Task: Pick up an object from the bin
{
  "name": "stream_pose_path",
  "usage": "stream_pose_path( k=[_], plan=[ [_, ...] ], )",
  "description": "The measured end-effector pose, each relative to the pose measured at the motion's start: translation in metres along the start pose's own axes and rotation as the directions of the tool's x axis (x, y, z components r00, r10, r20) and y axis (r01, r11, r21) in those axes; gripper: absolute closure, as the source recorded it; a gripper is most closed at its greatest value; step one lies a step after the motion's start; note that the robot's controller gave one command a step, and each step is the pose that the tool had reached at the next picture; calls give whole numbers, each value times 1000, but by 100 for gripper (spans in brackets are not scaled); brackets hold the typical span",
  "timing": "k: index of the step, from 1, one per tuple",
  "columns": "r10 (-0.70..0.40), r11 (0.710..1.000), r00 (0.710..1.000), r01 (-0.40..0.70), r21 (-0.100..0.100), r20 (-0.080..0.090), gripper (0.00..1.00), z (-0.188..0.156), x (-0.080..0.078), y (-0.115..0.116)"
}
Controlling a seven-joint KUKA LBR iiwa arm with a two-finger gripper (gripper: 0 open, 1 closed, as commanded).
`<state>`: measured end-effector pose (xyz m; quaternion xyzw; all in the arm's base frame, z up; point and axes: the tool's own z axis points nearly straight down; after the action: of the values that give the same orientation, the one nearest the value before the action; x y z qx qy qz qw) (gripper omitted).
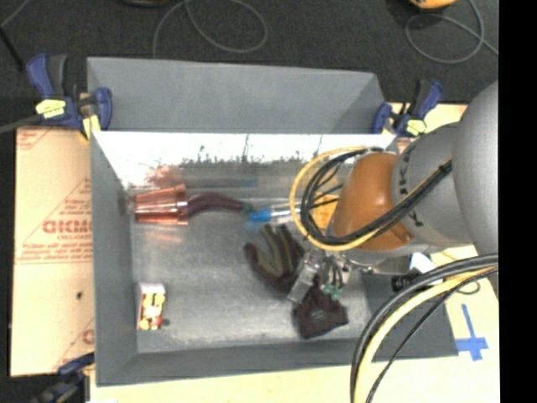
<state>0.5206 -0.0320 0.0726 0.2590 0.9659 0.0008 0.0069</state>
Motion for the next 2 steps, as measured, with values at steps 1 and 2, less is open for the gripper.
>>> stream_pose_path(
  k=[1, 2],
  plan=[
    [0, 1000, 1000, 0, 0, 0, 100, 0, 0, 0],
    [-1, 1000, 1000, 1, 0, 1, 100, -1, 0, 0]
  ],
)
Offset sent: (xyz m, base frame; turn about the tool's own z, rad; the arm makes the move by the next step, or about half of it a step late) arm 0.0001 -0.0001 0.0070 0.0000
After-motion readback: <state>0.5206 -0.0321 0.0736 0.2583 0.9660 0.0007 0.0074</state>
